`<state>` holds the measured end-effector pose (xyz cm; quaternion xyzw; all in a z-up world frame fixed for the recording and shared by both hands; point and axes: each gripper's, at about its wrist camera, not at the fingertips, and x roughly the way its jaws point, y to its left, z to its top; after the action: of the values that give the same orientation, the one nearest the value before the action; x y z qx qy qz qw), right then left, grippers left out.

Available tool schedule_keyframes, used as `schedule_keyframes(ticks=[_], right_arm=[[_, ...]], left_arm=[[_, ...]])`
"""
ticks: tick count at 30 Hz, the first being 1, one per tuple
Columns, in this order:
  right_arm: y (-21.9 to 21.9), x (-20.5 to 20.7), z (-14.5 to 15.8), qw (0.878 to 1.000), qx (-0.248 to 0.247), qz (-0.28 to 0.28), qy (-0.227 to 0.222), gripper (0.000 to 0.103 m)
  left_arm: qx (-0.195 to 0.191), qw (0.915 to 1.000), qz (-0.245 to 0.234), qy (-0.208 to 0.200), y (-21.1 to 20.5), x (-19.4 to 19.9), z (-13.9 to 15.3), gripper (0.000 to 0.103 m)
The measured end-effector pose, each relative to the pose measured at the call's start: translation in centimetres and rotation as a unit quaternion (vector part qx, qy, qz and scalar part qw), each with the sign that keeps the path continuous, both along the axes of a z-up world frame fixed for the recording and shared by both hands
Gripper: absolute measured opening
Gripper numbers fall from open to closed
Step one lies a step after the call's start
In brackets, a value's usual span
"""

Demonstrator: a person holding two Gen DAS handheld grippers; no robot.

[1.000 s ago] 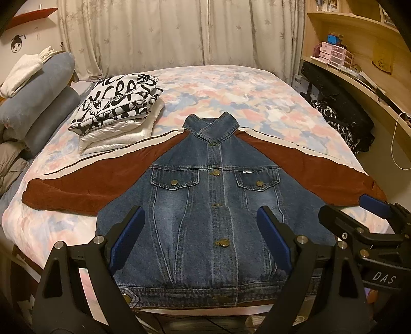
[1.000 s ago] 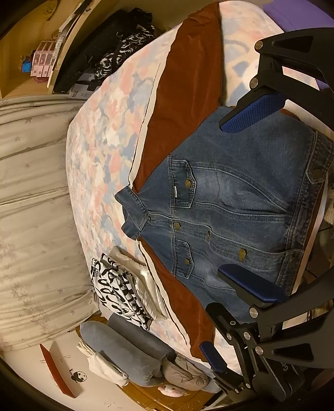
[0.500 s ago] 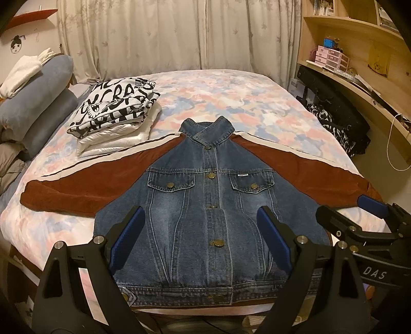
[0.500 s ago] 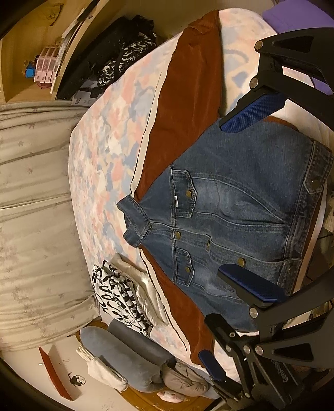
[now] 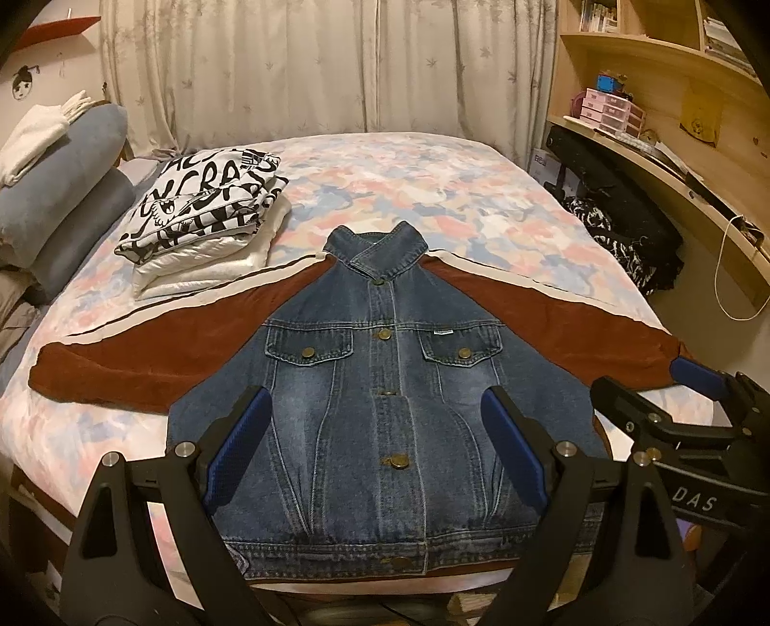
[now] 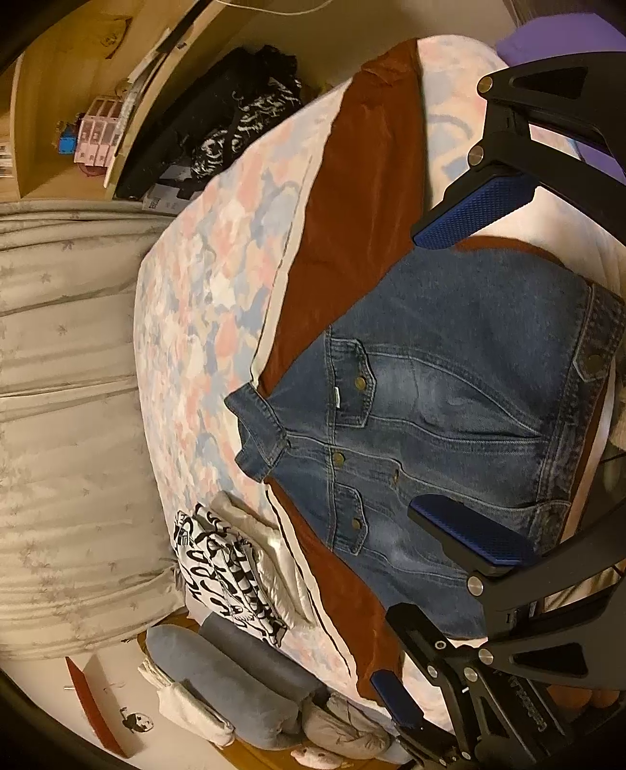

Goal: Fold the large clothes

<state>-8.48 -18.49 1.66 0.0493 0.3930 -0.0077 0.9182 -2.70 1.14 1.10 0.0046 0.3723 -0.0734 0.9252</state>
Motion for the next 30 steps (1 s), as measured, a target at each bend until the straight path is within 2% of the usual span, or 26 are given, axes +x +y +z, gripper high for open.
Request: schedule_keyframes(ticks=[5,12,19,23,26,28,30], right_arm=[[-0.4,0.1,1.2,1.000,-0.008,0.002,-0.021,0.103],[-2.4,0.1,4.4,0.998,-0.033,-0.020,-0.055,0.103],[-4.7,0.6,8.1,0.995,-0.065,-0.019,-0.070,0.103],[-6.3,1.3,9.6,0.993,-0.086,-0.028,-0.072,0.103],[-7.9,1.9,10.1,0.989,-0.114,-0.051,-0.079,0.103],[-9.9,2.3,10.4,0.989,-0.104,-0.057,-0.084,0.103],[-12.3,2.8,10.3,0.992,-0.071,-0.053,-0.091,0.103]], left_arm=[[0.002,1.0000,-0.009,0.001,-0.5,0.7,0.4,0.088],[-0.001,0.9995,-0.029,-0.014,-1.7,2.0,2.1,0.088],[-0.041,0.9973,-0.060,-0.013,-3.5,4.4,4.8,0.088],[-0.064,0.9941,-0.075,-0.045,-5.0,6.1,6.8,0.087],[-0.041,0.9934,-0.074,-0.076,-6.8,7.4,7.9,0.087],[-0.042,0.9919,-0.086,-0.082,-8.0,8.5,8.1,0.087],[-0.059,0.9899,-0.107,-0.072,-9.2,9.7,8.0,0.087]])
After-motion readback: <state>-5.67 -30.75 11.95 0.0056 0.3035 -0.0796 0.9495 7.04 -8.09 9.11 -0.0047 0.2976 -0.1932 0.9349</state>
